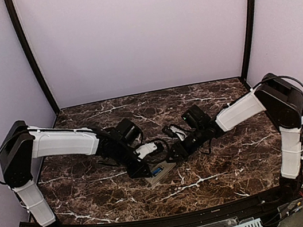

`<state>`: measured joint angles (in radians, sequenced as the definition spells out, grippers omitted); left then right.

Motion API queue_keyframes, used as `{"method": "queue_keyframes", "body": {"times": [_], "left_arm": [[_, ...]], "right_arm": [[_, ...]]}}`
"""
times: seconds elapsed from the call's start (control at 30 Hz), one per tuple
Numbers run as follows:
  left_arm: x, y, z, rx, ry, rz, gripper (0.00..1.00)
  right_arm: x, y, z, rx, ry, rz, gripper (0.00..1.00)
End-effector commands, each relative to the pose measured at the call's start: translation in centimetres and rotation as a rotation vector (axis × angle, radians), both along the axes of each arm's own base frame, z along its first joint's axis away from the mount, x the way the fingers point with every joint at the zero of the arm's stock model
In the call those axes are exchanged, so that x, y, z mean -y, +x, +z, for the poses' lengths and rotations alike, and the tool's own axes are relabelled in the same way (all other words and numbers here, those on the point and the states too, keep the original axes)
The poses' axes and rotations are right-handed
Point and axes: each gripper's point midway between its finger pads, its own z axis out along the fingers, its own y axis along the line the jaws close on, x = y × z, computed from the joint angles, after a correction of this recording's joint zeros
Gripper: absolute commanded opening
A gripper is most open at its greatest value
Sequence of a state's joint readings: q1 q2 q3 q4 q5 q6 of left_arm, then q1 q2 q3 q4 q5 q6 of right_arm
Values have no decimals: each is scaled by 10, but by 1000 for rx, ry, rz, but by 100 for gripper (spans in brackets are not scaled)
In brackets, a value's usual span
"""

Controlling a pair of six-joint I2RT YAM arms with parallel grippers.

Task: Load the batteries into the remote control
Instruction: Press the battery in the battery compartment.

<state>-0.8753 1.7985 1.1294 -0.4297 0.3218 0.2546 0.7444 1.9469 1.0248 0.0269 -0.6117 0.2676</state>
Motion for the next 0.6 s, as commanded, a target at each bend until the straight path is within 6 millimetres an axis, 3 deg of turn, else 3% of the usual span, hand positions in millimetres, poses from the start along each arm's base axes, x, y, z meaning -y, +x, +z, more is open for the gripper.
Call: {"method": "queue_keyframes", "body": {"times": [0.0,0.57], "left_arm": [[1,-6,18,-2,-30,-21,18],[13,1,13,-15,-58,1,11]], "right_arm": [[22,-20,-45,-96,-151,-20,43],[23,-20,-47,-98,-154,-18,43]]}}
